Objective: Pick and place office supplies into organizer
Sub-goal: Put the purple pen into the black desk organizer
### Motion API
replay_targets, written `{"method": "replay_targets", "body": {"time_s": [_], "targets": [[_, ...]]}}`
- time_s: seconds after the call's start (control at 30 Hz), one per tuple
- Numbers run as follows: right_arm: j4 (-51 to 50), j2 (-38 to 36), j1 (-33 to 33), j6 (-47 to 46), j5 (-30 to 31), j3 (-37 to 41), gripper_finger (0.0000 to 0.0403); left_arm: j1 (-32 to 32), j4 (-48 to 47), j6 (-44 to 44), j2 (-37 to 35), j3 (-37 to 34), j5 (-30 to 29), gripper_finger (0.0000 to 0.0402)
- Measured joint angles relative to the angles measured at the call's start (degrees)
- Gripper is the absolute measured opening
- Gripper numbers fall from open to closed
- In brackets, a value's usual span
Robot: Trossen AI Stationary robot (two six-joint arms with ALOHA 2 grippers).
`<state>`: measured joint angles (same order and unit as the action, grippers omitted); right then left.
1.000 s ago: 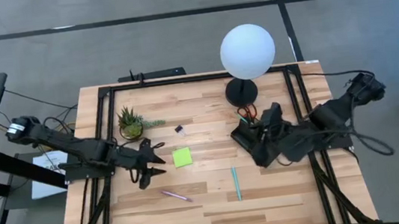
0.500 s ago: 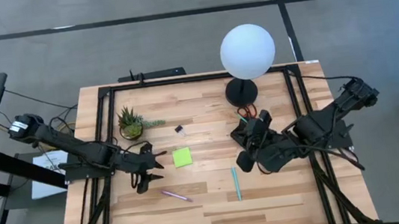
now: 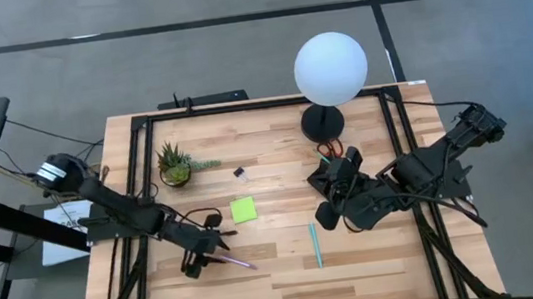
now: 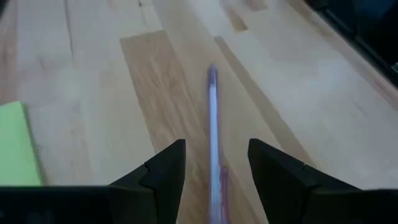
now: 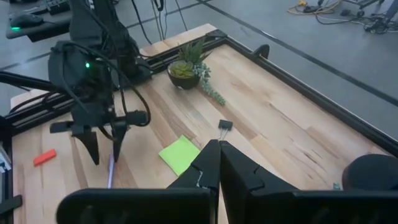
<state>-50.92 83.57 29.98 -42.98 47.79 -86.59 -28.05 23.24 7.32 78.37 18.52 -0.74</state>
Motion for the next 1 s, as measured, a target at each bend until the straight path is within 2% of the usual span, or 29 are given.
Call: {"method": "replay_targets", "body": {"time_s": [0.2, 0.33, 0.57, 0.67, 0.8, 0.9, 1.0], "targets": [[0.0, 0.0, 0.0, 0.1, -0.1, 0.0, 0.0000, -0.6, 5.5, 2.8, 10.3, 0.0, 0.8, 0.0171], [0.0, 0.0, 0.0, 2.8, -0.3, 0.0, 0.0000, -1.9, 15.7, 2.8, 17.7, 0.1, 0.6, 0.0171], [0.0, 0.0, 0.0, 3.0, -0.4, 0.0, 0.0000, -3.5, 28.4, 4.5, 28.2, 0.4, -6.4, 0.0171], [0.0, 0.0, 0.0, 3.1, -1.3, 0.0, 0.0000, -4.6, 37.3, 5.1, 33.4, 0.2, -7.9, 0.0170], [-1.0, 0.0, 0.0, 3.1, -2.6, 0.0, 0.0000, -6.4, 47.6, 5.3, 39.1, 0.0, -10.7, 0.0152], [-2.1, 0.0, 0.0, 3.1, -3.2, 0.0, 0.0000, -7.0, 50.9, 5.7, 41.3, -0.1, -12.0, 0.0129], [-3.2, 0.0, 0.0, 3.1, -3.2, 0.0, 0.0000, -7.2, 50.4, 5.9, 41.2, 0.0, -12.9, 0.0105]]}}
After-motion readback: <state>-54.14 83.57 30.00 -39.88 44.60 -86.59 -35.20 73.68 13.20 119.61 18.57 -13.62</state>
